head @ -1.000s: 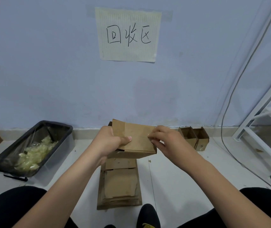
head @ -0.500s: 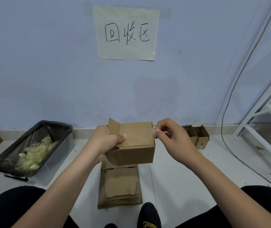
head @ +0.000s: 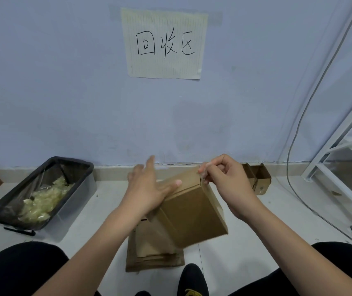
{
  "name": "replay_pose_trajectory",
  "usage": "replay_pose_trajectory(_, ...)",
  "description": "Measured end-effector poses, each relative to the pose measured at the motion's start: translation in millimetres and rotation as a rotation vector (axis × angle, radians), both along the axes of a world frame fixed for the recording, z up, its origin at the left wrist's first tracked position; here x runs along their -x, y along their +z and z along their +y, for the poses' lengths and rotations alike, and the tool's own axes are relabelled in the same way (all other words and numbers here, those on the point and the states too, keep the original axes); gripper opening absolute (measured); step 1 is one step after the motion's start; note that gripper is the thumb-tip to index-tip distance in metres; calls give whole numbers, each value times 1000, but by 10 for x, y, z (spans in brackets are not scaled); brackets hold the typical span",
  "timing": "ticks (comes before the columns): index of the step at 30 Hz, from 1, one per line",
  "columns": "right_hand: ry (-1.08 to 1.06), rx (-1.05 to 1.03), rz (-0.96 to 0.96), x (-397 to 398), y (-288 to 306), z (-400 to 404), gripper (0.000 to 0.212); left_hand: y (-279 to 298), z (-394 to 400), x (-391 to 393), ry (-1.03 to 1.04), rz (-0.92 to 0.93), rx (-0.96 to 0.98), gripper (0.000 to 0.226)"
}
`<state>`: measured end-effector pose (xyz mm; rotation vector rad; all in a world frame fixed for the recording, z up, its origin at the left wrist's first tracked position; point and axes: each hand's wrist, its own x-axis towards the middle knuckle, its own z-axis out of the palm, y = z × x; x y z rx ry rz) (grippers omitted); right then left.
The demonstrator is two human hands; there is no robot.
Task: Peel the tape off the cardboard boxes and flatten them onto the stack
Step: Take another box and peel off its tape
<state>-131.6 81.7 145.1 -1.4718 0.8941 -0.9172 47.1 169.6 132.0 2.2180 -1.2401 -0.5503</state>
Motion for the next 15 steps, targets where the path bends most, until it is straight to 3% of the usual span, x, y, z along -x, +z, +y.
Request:
replay_pose_trajectory(1,20,-2,17,-19,-19,15,8,18,5,46,-133,-47,31,113)
replay_pose_trajectory(4,86,-18,63,-64,-69,69,7,15,2,173,-471,109,25,107)
replay_pose_trajectory(7,130,-29,62,-81,-63,99,5,-68,-9,220,-464,59,-6,104)
replay_pose_trajectory(11,113,-58,-4,-34,-13,48,12,-52,1,179,-444,9,8,70)
replay_pose_trajectory(15,117,-81,-56,-49,-31,54,21,-35,8,133,-432,19,44,60)
